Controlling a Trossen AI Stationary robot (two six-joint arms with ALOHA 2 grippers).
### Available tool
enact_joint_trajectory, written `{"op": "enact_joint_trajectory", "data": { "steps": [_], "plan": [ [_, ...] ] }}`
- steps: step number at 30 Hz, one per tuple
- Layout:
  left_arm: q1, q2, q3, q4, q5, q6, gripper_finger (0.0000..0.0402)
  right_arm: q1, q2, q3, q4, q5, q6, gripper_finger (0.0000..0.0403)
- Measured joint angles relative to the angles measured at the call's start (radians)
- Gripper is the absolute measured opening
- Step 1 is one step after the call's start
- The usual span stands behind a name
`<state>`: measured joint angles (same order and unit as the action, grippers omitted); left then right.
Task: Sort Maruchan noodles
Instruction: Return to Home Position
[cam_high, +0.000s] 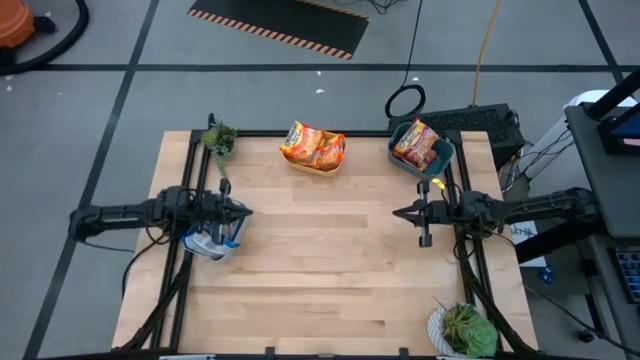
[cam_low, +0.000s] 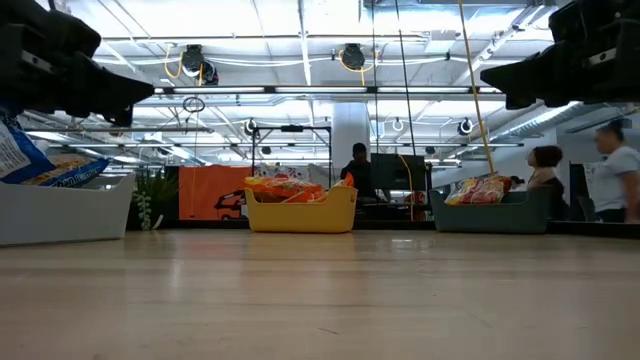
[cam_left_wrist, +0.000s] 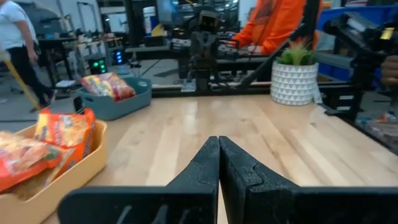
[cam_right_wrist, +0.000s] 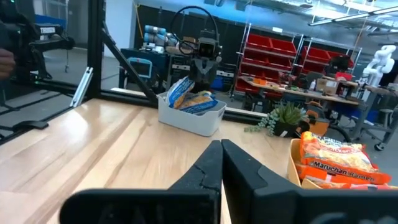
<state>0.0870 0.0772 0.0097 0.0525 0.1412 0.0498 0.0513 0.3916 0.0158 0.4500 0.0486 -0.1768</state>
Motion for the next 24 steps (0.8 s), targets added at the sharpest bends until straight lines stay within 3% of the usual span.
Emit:
{"op": "enact_joint_trajectory", "data": {
  "steps": [10, 24],
  "plan": [
    [0.064, 0.000, 0.000, -0.017, 0.012, -0.025, 0.0003, 0.000, -0.038, 0.000, -0.038, 0.002, -0.031, 0.0000],
    [0.056, 0.001, 0.000, -0.014, 0.037, -0.038, 0.0003, -0.001, -0.392, 0.000, -0.409, 0.002, 0.029, 0.0000]
  ]
}}
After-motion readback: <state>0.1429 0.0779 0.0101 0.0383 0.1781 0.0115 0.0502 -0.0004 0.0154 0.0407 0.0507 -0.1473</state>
